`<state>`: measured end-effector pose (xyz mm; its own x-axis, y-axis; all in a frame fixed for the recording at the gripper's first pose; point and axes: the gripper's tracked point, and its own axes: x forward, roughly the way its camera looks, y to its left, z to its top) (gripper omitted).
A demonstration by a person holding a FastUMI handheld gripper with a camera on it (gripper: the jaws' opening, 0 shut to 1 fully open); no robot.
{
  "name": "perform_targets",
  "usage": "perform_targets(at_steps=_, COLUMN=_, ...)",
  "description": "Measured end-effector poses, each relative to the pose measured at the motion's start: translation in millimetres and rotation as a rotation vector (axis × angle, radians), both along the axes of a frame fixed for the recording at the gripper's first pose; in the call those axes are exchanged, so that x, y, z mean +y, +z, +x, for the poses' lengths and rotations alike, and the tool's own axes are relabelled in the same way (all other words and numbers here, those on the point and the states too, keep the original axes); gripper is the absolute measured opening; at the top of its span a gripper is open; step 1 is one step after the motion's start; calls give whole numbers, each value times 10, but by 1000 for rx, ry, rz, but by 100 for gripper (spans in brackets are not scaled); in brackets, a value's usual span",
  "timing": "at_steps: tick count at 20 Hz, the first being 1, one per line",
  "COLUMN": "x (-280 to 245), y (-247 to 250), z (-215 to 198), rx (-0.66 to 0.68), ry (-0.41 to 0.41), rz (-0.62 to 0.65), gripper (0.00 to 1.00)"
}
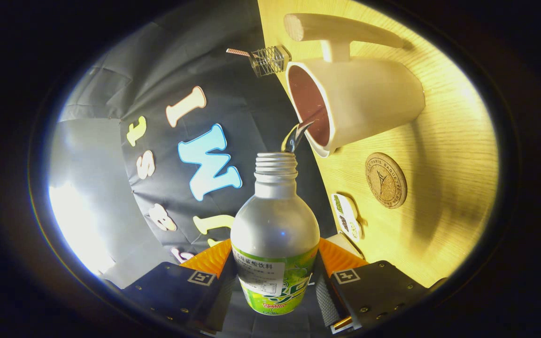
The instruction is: Take the bottle from table, then pour the juice into the cup, finally place the bottle on the coaster
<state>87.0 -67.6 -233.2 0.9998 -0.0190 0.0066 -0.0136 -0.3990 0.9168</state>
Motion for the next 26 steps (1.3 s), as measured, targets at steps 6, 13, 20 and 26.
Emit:
perform_targets(at_steps=6, x=-38, y=93, z=31, rx=-8, ry=-14, rz=38, gripper=76)
perform_targets(at_steps=13, x=-105, y=113, z=23, rx=-10, ry=-34, rz=96, gripper=76)
perform_targets(at_steps=20, x=-154, y=179, z=70, rx=-15, ry=-49, rz=153, gripper=76)
perform_targets(at_steps=26, x=-235, y=191, z=61, rx=-21, ry=-72, rz=185, gripper=76)
